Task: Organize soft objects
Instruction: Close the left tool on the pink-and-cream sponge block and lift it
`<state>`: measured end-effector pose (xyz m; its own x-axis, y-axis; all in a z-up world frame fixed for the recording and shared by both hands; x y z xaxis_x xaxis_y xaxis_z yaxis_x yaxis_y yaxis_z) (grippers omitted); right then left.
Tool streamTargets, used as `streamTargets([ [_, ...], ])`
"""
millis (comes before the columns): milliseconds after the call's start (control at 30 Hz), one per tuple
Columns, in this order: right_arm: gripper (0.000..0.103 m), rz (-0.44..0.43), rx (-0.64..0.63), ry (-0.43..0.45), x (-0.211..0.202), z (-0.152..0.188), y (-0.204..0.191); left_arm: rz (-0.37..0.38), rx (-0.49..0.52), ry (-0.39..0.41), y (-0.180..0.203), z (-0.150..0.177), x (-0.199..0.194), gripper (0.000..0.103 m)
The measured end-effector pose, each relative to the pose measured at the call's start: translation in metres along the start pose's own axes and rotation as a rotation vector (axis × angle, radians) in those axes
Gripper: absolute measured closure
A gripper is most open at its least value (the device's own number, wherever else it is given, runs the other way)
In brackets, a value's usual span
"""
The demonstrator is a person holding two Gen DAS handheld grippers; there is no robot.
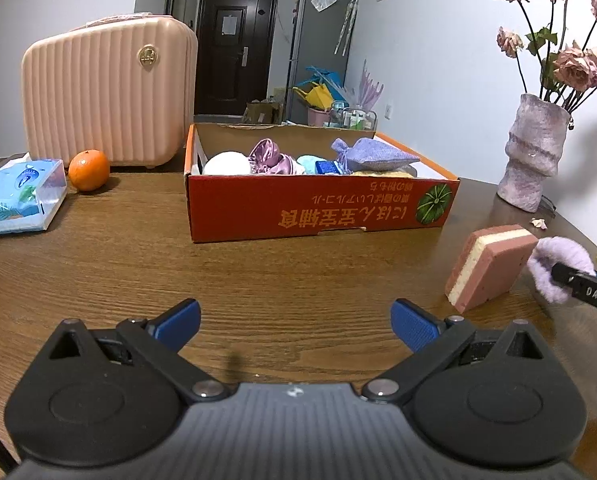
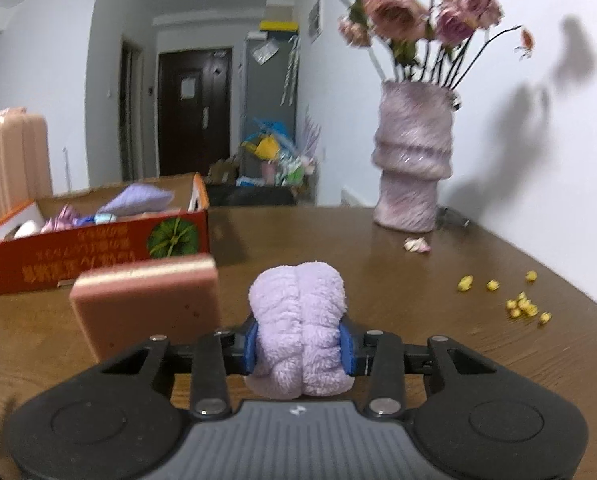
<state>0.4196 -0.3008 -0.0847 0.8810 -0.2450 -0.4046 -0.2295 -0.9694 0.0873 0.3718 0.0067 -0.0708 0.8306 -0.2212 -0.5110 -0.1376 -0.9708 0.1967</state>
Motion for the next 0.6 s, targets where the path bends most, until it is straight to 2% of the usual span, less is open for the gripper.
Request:
streamTargets([
  [333, 0.066, 0.013, 0.036, 0.048, -0.008, -0.008, 0.010, 0.029, 0.040, -0.019, 0.012, 0.001, 0.008, 0.000],
  [600, 0.066, 0.019, 0.061, 0.039, -0.007, -0.009, 0.014, 0.108, 0.125, -0.044, 0.052, -0.001, 0.033, 0.000],
])
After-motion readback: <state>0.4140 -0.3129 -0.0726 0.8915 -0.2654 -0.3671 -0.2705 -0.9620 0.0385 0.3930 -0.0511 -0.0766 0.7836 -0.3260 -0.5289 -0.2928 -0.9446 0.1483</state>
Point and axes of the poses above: each gripper's, at about its wrist camera, not at the fingertips, and x roughly the way its jaws point, y to its right, z to its underside, the point moved 2 cm from there along x, roughly the way its jaws point, and after that the axes turned 10 degrees about z, right-handed, at the moved point
